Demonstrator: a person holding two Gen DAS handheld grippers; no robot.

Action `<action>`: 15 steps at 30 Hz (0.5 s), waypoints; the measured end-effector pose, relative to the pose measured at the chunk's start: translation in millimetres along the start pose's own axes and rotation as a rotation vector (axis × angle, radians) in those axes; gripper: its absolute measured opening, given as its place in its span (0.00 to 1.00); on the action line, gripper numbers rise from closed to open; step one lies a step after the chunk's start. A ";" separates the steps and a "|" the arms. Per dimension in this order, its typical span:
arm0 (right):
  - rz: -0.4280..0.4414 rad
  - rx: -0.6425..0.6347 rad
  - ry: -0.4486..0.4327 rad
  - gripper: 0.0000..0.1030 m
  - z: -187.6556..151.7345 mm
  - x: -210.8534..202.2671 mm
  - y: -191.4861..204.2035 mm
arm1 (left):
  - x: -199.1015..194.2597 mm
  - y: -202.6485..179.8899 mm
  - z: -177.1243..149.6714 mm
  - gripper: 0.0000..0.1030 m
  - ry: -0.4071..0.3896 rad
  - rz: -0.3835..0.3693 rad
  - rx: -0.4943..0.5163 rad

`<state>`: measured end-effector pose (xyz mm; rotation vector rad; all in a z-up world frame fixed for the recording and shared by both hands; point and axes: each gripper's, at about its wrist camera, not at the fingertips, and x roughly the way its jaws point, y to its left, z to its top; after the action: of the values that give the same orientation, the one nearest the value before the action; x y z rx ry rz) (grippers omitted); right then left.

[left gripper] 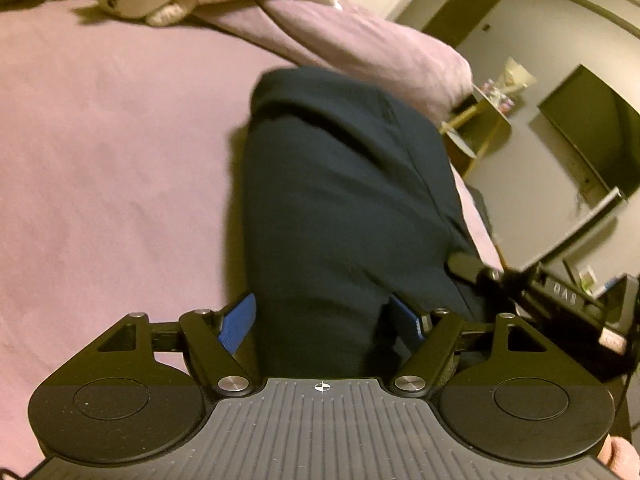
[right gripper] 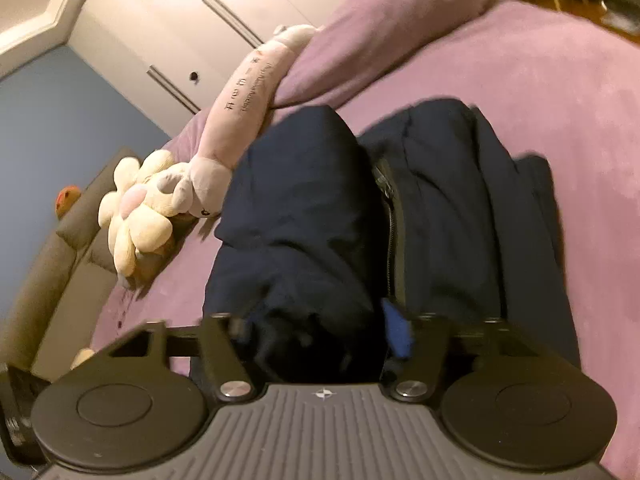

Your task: Fold large clothes

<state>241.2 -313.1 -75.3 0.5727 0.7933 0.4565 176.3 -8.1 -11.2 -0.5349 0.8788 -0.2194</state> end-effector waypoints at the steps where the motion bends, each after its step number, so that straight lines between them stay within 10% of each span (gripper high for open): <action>1: -0.019 -0.032 -0.004 0.42 -1.0 -0.5 5.2 | -0.7 2.1 3.9 0.76 -0.017 0.008 -0.012; 8: -0.198 -0.266 -0.094 0.29 -23.5 -15.0 46.8 | 30.3 14.3 22.9 0.70 0.057 -0.055 -0.149; 15: -0.261 -0.205 -0.198 0.28 -20.7 -67.2 38.5 | 9.5 -32.1 21.1 0.65 0.026 -0.203 -0.034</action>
<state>177.2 -316.6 -27.1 0.3116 0.6125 0.2325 199.7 -31.6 10.3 -0.6553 0.8546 -0.3974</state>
